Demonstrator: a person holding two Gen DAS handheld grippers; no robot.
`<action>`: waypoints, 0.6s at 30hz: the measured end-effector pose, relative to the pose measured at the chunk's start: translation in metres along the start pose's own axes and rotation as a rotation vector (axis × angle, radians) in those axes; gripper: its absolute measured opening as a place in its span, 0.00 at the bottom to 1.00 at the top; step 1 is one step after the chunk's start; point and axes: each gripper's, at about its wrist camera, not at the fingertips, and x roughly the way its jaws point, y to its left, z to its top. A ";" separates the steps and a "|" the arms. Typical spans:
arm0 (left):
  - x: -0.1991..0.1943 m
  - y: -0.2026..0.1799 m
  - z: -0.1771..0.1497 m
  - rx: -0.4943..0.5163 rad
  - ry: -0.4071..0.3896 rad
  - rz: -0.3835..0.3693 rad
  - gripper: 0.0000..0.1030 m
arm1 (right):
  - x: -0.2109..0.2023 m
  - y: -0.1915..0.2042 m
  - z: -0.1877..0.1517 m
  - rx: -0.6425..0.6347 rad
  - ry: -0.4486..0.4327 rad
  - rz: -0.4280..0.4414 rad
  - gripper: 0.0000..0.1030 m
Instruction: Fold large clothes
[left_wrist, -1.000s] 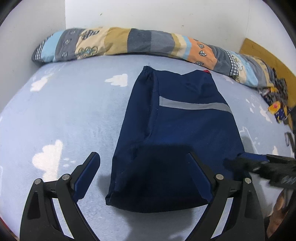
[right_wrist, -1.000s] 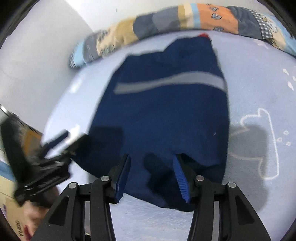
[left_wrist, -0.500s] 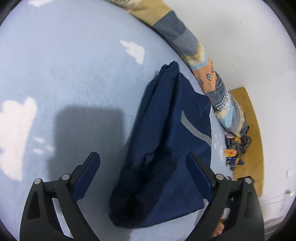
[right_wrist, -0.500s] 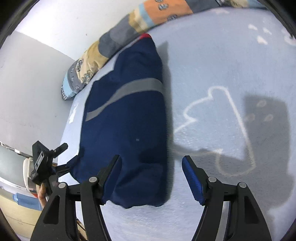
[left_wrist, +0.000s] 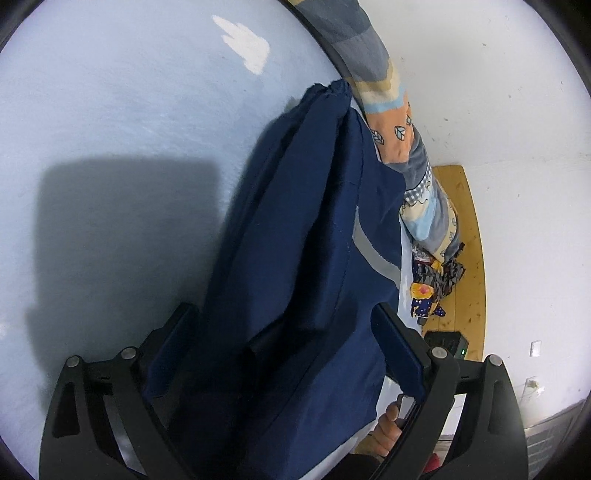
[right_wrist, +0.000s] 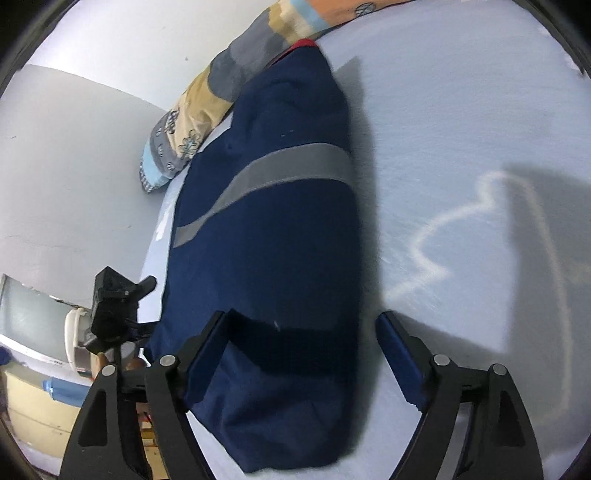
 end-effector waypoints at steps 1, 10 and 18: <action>0.003 0.000 0.002 0.002 -0.002 0.002 0.98 | 0.009 0.003 0.004 -0.005 0.010 0.007 0.84; 0.025 -0.060 -0.025 0.207 -0.069 0.105 0.97 | 0.020 0.045 0.017 -0.168 -0.022 -0.119 0.66; 0.025 -0.116 -0.066 0.316 -0.026 0.023 0.97 | -0.052 0.065 -0.002 -0.292 -0.092 -0.178 0.50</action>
